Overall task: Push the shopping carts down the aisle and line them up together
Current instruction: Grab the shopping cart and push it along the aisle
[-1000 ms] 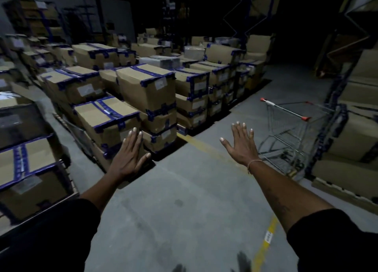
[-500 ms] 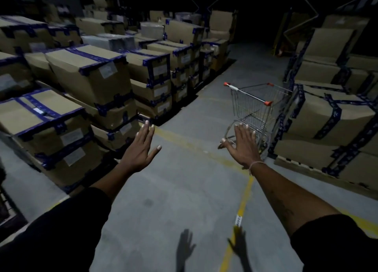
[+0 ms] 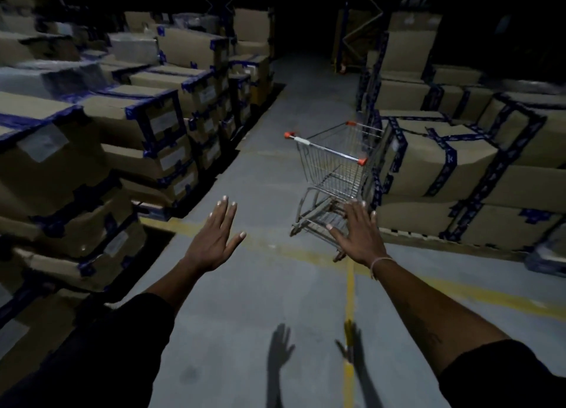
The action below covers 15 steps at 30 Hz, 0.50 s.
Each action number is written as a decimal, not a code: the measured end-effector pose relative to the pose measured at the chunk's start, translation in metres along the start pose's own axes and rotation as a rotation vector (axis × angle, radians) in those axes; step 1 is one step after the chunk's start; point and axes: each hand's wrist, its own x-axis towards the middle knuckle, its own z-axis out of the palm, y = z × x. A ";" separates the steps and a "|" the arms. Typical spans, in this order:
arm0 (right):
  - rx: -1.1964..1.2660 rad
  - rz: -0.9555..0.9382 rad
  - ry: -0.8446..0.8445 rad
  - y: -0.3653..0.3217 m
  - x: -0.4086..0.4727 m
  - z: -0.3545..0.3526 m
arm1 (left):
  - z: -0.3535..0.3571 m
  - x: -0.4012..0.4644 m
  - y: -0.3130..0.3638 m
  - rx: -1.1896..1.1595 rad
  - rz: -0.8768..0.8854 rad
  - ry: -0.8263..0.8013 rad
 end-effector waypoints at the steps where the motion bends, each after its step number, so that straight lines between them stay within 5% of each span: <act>1: 0.002 0.017 0.020 0.001 0.013 0.002 | 0.001 0.019 -0.010 0.011 0.021 0.001; 15: -0.011 0.157 -0.008 0.058 0.149 0.047 | 0.083 0.219 -0.057 -0.019 0.131 -0.076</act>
